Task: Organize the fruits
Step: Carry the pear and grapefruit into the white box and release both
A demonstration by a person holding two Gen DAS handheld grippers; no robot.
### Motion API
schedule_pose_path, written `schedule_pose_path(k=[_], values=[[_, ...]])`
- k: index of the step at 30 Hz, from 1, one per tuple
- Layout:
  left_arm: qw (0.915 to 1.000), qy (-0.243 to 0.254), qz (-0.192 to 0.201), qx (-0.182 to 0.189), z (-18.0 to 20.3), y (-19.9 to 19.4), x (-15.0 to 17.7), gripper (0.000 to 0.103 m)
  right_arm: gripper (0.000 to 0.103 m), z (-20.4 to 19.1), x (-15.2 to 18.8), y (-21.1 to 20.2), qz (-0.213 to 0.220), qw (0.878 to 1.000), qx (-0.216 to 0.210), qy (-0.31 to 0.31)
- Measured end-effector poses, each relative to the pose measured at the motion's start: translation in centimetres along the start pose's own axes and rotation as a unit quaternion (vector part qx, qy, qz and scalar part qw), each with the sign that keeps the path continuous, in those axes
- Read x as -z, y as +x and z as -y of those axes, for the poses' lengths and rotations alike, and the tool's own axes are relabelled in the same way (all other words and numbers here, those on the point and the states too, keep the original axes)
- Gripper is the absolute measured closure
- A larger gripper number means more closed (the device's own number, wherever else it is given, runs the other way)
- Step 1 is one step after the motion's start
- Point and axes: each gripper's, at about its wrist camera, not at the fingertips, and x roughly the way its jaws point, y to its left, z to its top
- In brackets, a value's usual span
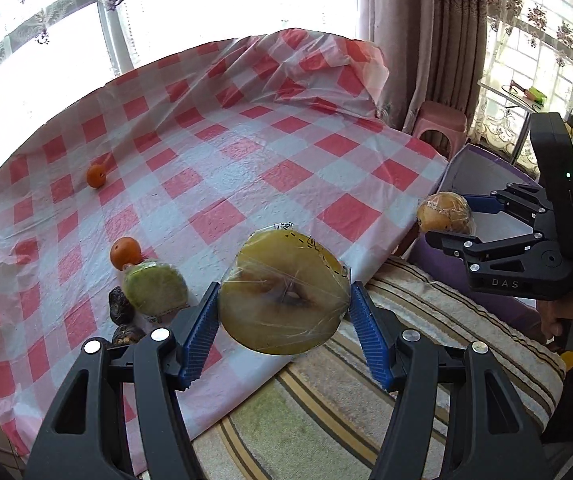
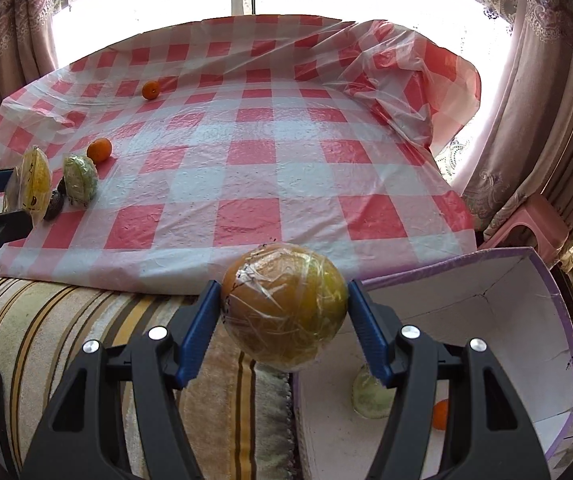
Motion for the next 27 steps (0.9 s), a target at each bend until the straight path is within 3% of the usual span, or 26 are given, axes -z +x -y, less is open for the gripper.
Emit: schedule_pose_path(k=[11,19,22,27], values=[[0.9922,0.099,-0.042,0.064,8.5,4.1,-3.6,0.042,0.038,6.5,3.0,-0.6,-0.019,0.998,0.046,0.048],[0.9837,0.123,-0.065,0.114,13.8,7.2,-5.8,0.042,0.038,11.1,4.5,-1.5,-0.030,0.990,0.126,0.057],[0.9783,0.133,-0.084,0.135,15.9,8.8,-6.2,0.042,0.038,12.2,5.3,-1.3,-0.046,0.987,0.148,0.050],[0.9647,0.152,-0.133,0.169,18.9,12.1,-5.8,0.042,0.038,13.0,6.7,-0.5,-0.074,0.985,0.149,0.042]])
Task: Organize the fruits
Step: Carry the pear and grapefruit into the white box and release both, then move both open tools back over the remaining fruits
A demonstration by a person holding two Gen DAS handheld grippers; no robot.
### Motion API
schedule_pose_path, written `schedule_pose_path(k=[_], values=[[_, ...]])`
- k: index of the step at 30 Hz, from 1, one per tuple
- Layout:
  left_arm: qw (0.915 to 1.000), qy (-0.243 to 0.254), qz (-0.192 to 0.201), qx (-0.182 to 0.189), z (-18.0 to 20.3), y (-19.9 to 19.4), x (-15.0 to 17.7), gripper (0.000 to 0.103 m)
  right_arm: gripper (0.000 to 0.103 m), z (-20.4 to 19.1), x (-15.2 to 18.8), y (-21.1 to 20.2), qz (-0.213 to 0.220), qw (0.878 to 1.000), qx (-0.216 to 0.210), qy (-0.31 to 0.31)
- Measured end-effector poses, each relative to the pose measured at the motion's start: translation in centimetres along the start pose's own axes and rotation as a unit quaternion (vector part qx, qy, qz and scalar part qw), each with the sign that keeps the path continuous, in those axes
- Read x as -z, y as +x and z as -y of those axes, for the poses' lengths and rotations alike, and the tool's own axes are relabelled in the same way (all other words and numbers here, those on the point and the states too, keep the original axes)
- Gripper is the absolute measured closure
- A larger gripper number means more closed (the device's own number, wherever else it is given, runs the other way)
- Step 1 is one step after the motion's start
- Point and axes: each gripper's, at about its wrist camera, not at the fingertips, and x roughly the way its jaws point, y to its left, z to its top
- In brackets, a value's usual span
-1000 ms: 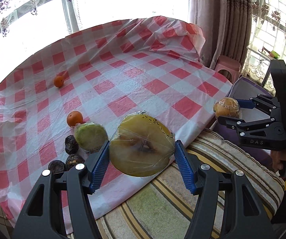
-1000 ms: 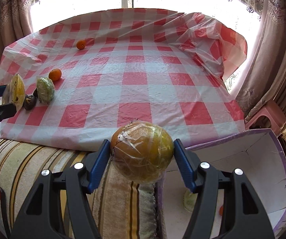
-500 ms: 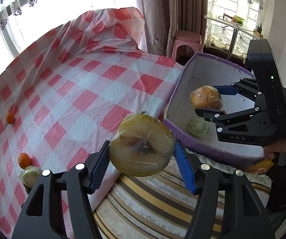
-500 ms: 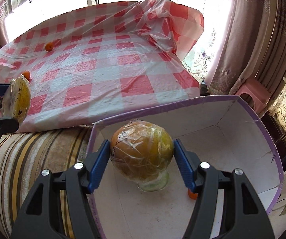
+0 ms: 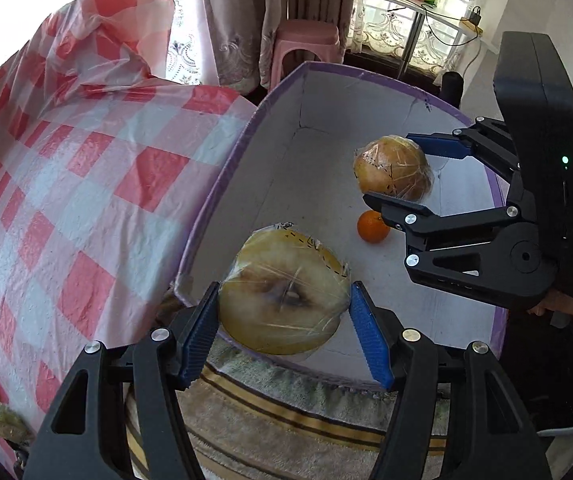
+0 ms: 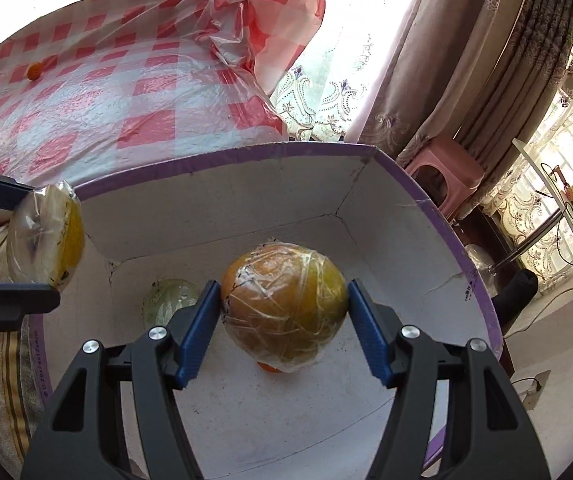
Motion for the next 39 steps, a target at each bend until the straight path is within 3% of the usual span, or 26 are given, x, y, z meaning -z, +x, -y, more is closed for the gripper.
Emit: schedule_pose_path(k=[5,10,12,13,15,20,25,29,39], values=[[0.9990,0.010,-0.035,0.024,0.3,3.0,-0.5,0.042,0.038,-0.3,0.9,1.5,-0.032,0.999,-0.008,-0.018],[0.9980,0.009,-0.057,0.024,-0.2,4.4,-0.5,0.040,0.038,-0.7,1.1,1.9,-0.045,0.998,-0.016,-0.028],[0.9976,0.006,-0.056,0.040,-0.4,4.1,-0.4,0.029,0.035,-0.7,1.1,1.8,-0.041,0.999,-0.014,-0.028],[0.9977,0.007,-0.051,0.044,-0.5,3.8,-0.4,0.025,0.028,-0.6,1.0,1.7,-0.038,0.999,-0.014,-0.026],[0.9984,0.013,-0.041,0.037,-0.5,2.8,-0.4,0.021,0.022,-0.6,0.8,1.5,-0.034,0.999,-0.013,-0.026],[0.9991,0.009,-0.020,0.037,-1.6,0.0,0.1,0.021,0.019,-0.6,0.8,1.4,-0.033,0.999,-0.013,-0.024],[0.9999,0.001,0.010,0.013,-3.5,-3.1,1.3,0.021,0.011,-0.6,-0.1,0.1,-0.005,0.999,-0.031,-0.008],[0.9990,-0.011,0.043,-0.001,-5.1,-6.4,2.4,0.019,0.010,-1.2,-1.4,-1.7,0.031,0.999,-0.034,-0.002],[0.9895,-0.055,0.123,-0.052,-9.9,-14.1,6.9,0.016,0.010,-4.2,-5.7,-5.7,0.100,0.991,-0.086,0.001]])
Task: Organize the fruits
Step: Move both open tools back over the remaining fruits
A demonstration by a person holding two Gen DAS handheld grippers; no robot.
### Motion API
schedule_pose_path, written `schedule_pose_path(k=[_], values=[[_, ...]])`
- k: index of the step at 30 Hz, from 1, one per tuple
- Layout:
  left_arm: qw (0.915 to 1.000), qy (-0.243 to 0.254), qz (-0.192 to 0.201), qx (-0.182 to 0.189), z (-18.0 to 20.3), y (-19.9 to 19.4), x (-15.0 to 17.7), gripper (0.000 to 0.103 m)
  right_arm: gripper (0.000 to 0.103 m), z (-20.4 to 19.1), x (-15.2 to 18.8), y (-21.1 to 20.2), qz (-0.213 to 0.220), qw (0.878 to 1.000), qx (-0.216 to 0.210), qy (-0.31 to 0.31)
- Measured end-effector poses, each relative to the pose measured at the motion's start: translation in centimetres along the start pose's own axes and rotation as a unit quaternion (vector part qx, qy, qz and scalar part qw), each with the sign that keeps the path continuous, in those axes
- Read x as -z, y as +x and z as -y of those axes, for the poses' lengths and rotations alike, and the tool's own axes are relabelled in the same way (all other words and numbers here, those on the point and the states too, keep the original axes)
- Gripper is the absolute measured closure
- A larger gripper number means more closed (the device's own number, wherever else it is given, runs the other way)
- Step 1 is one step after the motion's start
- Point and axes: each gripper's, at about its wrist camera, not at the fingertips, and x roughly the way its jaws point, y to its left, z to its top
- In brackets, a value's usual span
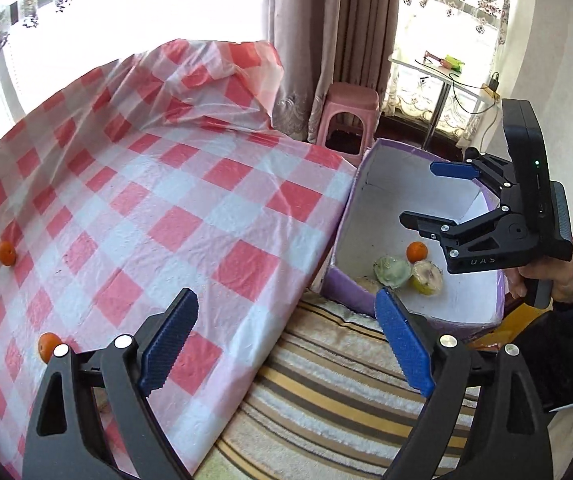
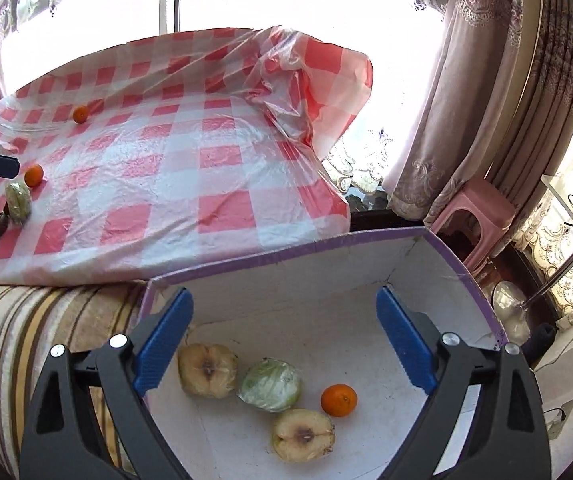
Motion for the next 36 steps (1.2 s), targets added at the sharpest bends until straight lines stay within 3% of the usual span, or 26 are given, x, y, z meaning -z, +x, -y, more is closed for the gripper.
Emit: schedule_pose_path(k=[6,15,24,36], values=[[0.9978,-0.042,0.034,-0.038,-4.0,-3.6,2.2,0.016,0.010,-2.6,-2.9,-0.8,0.034,0.999,-0.040,0.003],[0.9910,-0.099,0.064,-0.064,-8.9,-6.1,5.3,0.016,0.007,-8.1,-6.5,-0.1,0.052,0.995,-0.076,-0.039],[0.9831,-0.138,0.083,-0.086,-12.7,-7.3,7.4,0.016,0.007,-12.8,-9.0,1.8,0.053,0.991,-0.097,-0.071],[0.9709,-0.190,0.085,-0.118,-17.7,-7.6,10.2,0.016,0.007,-16.8,-12.0,5.6,0.043,0.989,-0.121,-0.068]])
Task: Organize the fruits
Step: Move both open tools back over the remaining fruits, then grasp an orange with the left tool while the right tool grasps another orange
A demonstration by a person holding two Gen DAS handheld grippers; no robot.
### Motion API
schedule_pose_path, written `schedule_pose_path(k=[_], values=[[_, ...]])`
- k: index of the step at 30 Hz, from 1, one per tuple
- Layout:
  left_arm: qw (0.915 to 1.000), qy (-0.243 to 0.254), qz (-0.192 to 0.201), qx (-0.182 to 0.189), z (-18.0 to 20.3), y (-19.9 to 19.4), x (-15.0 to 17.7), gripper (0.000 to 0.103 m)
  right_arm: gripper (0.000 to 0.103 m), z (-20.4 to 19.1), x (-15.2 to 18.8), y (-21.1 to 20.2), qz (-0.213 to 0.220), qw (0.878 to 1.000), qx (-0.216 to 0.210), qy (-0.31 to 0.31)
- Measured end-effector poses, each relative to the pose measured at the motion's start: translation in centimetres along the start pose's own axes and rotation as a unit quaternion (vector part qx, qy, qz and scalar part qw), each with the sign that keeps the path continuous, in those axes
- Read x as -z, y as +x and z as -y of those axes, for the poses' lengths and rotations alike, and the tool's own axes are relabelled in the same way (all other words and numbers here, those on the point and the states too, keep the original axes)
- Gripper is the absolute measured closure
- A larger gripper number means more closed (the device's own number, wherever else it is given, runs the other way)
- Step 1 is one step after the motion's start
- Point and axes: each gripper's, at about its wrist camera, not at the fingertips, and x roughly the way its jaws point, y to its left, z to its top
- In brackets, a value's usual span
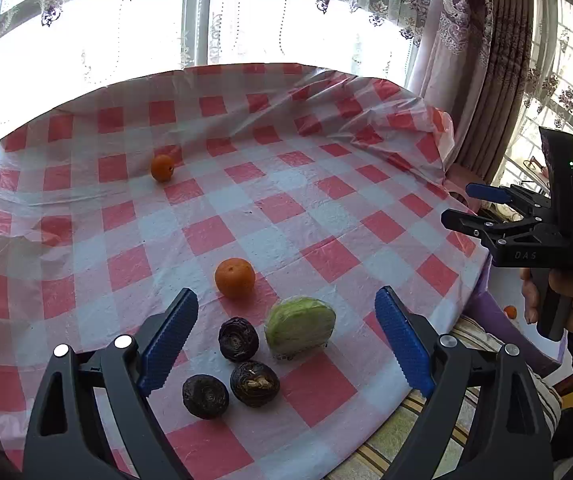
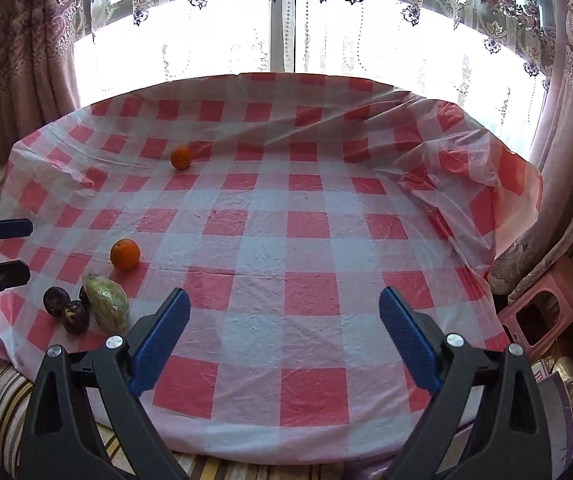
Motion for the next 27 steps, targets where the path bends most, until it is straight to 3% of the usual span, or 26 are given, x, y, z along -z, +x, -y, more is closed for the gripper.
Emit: schedule_pose_path(k=[20,27], values=[[0.9979,-0.049,0.013,-0.041,-5.7,1.0,0.7,0.016,0.007,-5.1,-4.0,6.1,0.013,0.999,-0.022,-0.023],[0.9903,-0.119,0.016,-0.070,-10.2,1.5,1.3,0.017,0.007,-7.0,-5.7,9.6,0.003,0.999,-0.015,-0.040]])
